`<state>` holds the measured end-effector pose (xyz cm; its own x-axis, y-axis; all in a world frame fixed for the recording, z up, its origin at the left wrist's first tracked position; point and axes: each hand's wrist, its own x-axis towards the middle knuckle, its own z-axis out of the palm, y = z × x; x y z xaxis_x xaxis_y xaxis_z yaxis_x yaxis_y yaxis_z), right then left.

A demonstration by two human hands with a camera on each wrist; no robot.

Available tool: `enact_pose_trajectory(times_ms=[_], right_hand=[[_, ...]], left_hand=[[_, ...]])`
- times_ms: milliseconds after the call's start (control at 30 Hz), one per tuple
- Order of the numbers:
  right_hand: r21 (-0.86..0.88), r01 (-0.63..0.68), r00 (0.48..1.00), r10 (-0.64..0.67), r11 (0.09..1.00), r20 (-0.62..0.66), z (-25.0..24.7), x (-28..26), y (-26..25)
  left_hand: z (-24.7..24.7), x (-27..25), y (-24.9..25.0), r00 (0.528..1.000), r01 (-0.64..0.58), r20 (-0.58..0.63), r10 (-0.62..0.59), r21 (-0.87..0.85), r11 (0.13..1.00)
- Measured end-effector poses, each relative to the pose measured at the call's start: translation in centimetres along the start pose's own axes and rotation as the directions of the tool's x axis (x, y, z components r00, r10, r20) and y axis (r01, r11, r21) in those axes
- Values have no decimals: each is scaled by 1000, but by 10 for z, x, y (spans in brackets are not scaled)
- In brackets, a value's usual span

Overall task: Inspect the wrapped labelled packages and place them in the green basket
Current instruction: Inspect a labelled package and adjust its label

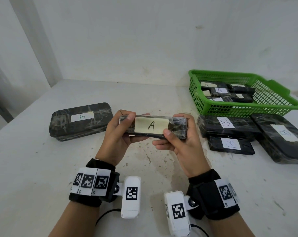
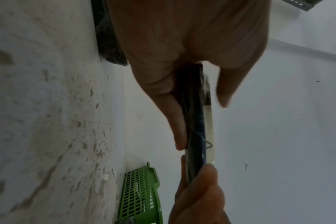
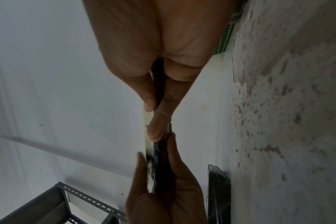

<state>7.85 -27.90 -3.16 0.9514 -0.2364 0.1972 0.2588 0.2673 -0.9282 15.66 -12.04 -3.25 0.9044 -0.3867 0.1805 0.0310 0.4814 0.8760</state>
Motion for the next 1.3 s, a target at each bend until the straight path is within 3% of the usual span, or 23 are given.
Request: enact_pose_trajectory(times_ms=[233, 400, 567, 833, 933, 1100, 1300], right_hand=[[77, -8, 999, 5, 997, 33, 2, 1, -3], [16, 35, 999, -35, 999, -15, -2, 1, 0], [37, -8, 1000, 8, 999, -3, -1, 0, -4], [-76, 102, 979, -113, 992, -170, -1, -2, -2], [-90, 86, 980, -100, 992, -171, 0, -2, -2], [-82, 48, 972, -65, 995, -224, 0, -2, -4], [-114, 89, 952, -118, 989, -282, -1, 0, 0]], left_hand=[[1, 0, -2, 998, -29, -61, 34, 81, 996], [2, -1, 1, 998, 25, 60, -25, 2, 1000], [2, -2, -3, 999, -13, -34, 15, 73, 997], [11, -7, 0, 1000, 16, 20, -18, 81, 997], [11, -7, -3, 998, 10, -58, -2, 148, 989], [14, -9, -4, 997, -40, -57, 53, 206, 978], [16, -11, -4, 998, 55, -30, -53, 93, 994]])
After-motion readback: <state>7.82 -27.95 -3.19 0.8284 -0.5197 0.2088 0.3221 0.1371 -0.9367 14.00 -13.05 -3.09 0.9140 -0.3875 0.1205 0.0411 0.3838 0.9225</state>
